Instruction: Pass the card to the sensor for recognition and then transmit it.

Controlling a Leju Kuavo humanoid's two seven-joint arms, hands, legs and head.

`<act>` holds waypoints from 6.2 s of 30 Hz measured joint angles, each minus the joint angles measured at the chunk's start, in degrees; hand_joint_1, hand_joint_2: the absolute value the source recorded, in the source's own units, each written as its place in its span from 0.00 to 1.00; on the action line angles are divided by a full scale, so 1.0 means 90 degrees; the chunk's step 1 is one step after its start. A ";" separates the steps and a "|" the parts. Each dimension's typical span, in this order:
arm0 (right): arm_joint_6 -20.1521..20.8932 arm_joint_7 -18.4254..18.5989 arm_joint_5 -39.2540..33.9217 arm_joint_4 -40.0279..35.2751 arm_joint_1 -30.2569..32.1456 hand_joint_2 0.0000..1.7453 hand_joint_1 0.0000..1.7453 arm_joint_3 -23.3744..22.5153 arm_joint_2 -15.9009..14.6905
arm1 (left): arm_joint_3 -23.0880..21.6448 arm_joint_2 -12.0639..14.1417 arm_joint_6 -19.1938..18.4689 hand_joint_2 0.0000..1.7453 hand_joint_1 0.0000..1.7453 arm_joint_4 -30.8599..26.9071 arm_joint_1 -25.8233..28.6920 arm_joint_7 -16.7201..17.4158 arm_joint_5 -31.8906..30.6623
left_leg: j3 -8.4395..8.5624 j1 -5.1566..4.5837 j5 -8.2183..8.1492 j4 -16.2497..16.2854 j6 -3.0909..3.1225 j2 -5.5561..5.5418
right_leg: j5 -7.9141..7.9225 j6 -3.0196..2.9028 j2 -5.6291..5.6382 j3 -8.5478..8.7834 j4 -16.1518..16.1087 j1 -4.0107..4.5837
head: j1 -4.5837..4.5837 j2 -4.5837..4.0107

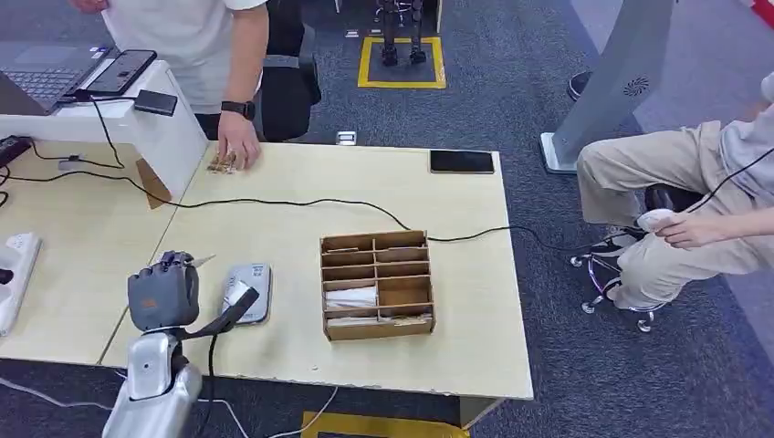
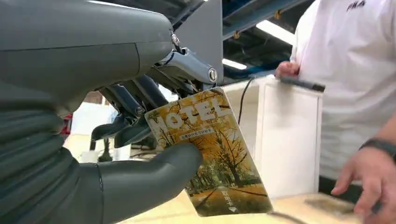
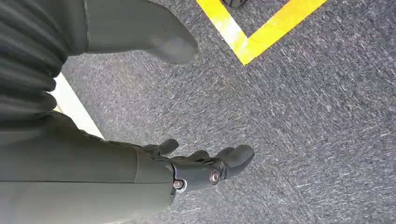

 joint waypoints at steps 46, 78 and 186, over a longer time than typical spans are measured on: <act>0.0063 0.0070 0.0034 -0.0078 0.0001 1.00 0.00 -0.0068 0.0000 | -0.0396 -0.0054 0.0034 1.00 1.00 0.1114 0.0238 -0.0202 0.0648 | 0.0003 0.0000 0.0001 0.0000 0.0000 -0.0004 | 0.0000 0.0000 -0.0003 0.0006 0.0000 -0.0001 | 0.0000 -0.0002; 0.0000 0.0100 0.0129 -0.0046 -0.0005 1.00 0.00 -0.0068 0.0000 | 0.0141 -0.0478 0.0027 1.00 1.00 0.0474 0.0230 -0.0738 0.0621 | 0.0002 0.0000 0.0000 0.0000 0.0000 -0.0005 | 0.0000 0.0000 -0.0005 0.0002 0.0000 -0.0001 | 0.0000 0.0000; -0.0119 0.0228 0.0372 -0.0289 0.0009 1.00 0.00 -0.0075 0.0199 | -0.1668 -0.0670 0.0010 1.00 0.00 -0.1450 0.0493 -0.2648 0.5724 | 0.0006 0.0000 0.0007 -0.0002 -0.0003 -0.0017 | -0.0001 0.0000 -0.0017 0.0013 0.0000 -0.0002 | 0.0000 0.0000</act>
